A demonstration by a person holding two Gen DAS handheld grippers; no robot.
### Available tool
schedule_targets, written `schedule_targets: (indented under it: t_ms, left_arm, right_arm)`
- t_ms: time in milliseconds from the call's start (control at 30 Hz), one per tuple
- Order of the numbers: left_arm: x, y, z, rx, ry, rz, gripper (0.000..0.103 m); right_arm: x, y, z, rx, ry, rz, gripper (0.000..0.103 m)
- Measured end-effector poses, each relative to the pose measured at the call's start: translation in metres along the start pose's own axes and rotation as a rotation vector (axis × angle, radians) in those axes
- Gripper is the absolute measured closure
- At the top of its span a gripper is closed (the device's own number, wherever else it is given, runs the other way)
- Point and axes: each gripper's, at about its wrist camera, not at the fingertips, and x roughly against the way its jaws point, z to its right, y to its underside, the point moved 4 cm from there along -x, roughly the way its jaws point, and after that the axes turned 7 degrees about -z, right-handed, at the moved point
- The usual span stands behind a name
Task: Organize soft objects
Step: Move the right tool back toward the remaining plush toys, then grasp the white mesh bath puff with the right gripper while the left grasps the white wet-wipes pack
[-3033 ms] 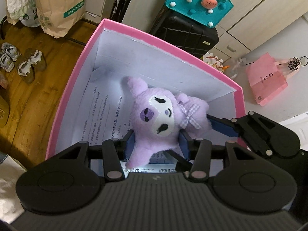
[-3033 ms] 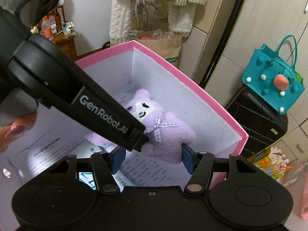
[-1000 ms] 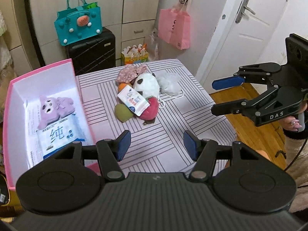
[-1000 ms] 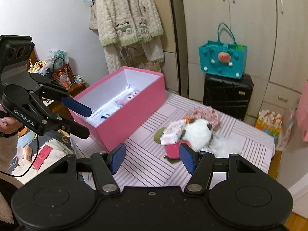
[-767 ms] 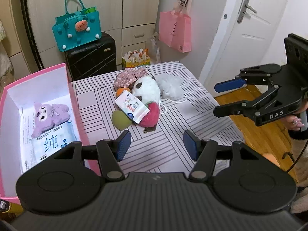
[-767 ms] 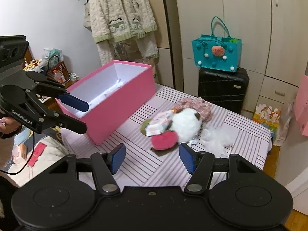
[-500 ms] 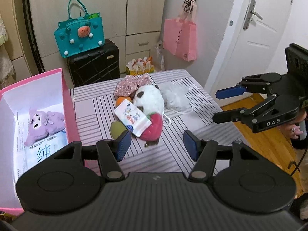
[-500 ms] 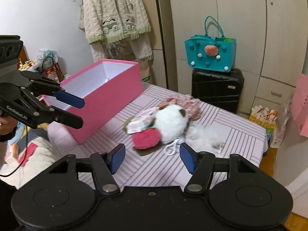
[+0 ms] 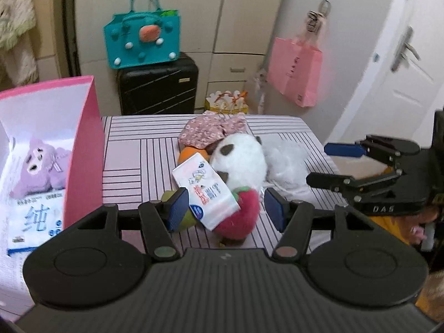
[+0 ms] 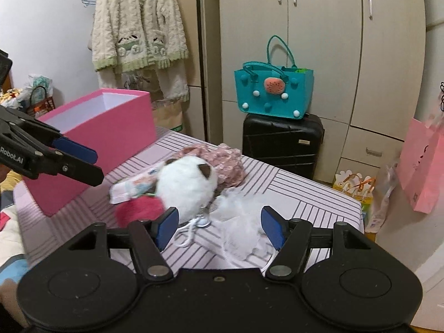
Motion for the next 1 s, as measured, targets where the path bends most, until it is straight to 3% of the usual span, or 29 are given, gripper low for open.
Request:
schedule_targets:
  t_ms: [200, 533, 700, 1000]
  left_arm:
    - [-0.025, -0.007, -0.012, 0.076, -0.036, 0.009, 0.046]
    - [-0.058, -0.013, -0.028, 0.142, -0.025, -0.056, 0.046]
    - [-0.063, -0.010, -0.029, 0.158, -0.033, -0.048, 0.044]
    - [-0.068, -0.011, -0.023, 0.130, -0.055, -0.053, 0.043]
  right_arm:
    - [-0.029, -0.005, 0.017, -0.053, 0.011, -0.026, 0.032]
    - [-0.059, -0.008, 0.036, -0.134, -0.023, -0.061, 0.032]
    - [-0.068, -0.003, 0.038, -0.165, -0.045, -0.084, 0.033]
    - [-0.075, 0.003, 0.030, -0.141, -0.058, -0.090, 0.058]
